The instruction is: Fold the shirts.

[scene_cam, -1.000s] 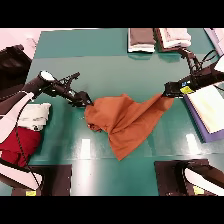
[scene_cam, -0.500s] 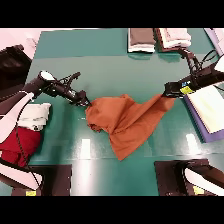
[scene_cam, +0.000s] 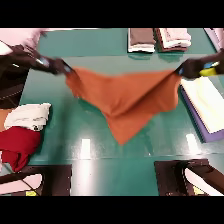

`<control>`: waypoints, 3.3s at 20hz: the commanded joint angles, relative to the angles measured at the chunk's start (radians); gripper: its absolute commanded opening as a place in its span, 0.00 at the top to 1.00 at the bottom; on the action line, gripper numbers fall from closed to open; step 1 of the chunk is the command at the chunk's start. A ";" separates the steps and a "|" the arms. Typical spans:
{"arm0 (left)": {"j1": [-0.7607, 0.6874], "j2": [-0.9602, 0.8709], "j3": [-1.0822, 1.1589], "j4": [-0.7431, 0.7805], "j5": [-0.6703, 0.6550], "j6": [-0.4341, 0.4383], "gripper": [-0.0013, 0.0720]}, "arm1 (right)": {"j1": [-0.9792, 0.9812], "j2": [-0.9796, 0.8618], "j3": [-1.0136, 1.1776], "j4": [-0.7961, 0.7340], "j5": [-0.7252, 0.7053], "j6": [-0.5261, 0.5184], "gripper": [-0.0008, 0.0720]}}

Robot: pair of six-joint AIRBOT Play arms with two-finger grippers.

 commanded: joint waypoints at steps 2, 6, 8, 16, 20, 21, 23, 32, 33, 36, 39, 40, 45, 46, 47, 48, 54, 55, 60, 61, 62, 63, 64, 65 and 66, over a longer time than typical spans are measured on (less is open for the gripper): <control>0.036 0.259 0.162 0.019 0.012 -0.003 0.95 | 0.000 0.082 0.249 -0.002 -0.003 0.000 0.97; 0.035 0.375 0.183 0.043 0.003 -0.019 0.95 | 0.000 0.116 0.359 -0.001 0.037 0.018 0.97; 0.035 0.375 0.150 0.083 -0.019 -0.050 0.95 | 0.000 0.116 0.334 0.000 0.093 0.024 0.97; 0.035 0.375 -0.519 0.135 0.006 0.005 0.94 | 0.001 0.114 -0.238 0.003 0.109 0.024 0.97; 0.035 0.375 -0.885 0.135 0.082 0.078 0.94 | 0.001 0.114 -0.503 0.004 0.040 0.023 0.97; 0.035 0.375 -0.950 0.135 0.094 0.087 0.94 | 0.001 0.114 -0.547 0.004 0.032 0.024 0.97; 0.035 0.375 -1.015 0.135 0.092 0.098 0.94 | 0.001 0.114 -0.608 0.004 0.021 0.024 0.97; 0.035 0.375 -0.832 0.127 0.089 0.070 0.46 | 0.001 0.114 -0.641 0.011 0.021 0.023 0.97; 0.035 0.375 -0.832 0.122 0.096 0.069 0.46 | 0.001 0.114 -0.641 0.011 0.021 0.024 0.97; 0.035 0.373 -0.843 0.123 0.097 0.070 0.46 | 0.001 0.114 -0.641 0.011 0.008 0.024 0.97; 0.035 0.373 -0.880 0.114 0.115 0.070 0.46 | 0.001 0.114 -0.641 0.011 -0.006 0.024 0.97; 0.035 0.373 -0.883 0.107 0.117 0.072 0.46 | 0.001 0.114 -0.641 0.011 -0.009 0.024 0.97; 0.035 0.373 -0.879 0.049 0.126 0.087 0.94 | 0.001 0.114 -0.641 0.011 -0.010 0.024 0.97; 0.035 0.373 -0.863 0.047 0.132 0.083 0.95 | 0.001 0.114 -0.639 0.011 -0.013 0.023 0.97; 0.035 0.376 -0.829 0.047 0.132 0.068 0.95 | 0.001 0.114 -0.623 0.009 -0.012 0.023 0.97; 0.035 0.386 -0.770 0.047 0.132 0.048 0.95 | 0.001 0.114 -0.587 0.010 -0.011 0.022 0.97; 0.035 0.485 -0.113 0.049 0.143 -0.008 0.95 | 0.001 0.159 -0.068 0.000 -0.050 0.008 0.97; 0.035 0.485 0.014 0.049 0.135 -0.008 0.95 | 0.000 0.171 0.039 -0.001 -0.059 0.007 0.97; 0.035 0.485 0.499 0.061 0.143 -0.048 0.95 | 0.000 0.182 0.482 -0.061 -0.022 -0.006 0.97; 0.035 0.485 0.551 0.067 0.148 -0.060 0.95 | 0.000 0.169 0.561 -0.091 0.010 -0.006 0.97; 0.035 0.485 0.594 0.069 0.156 -0.061 0.95 | -0.001 0.149 0.629 -0.115 0.042 -0.005 0.97; 0.035 0.485 0.621 0.072 0.169 -0.061 0.95 | -0.001 0.124 0.689 -0.130 0.073 -0.002 0.97; 0.035 0.485 0.639 0.082 0.184 -0.068 0.95 | -0.001 0.104 0.725 -0.131 0.090 0.000 0.97; 0.035 0.485 0.644 0.092 0.207 -0.079 0.95 | -0.001 0.082 0.749 -0.131 0.101 0.000 0.97; 0.035 0.485 0.643 0.103 0.222 -0.079 0.95 | -0.001 0.061 0.760 -0.130 0.103 0.001 0.97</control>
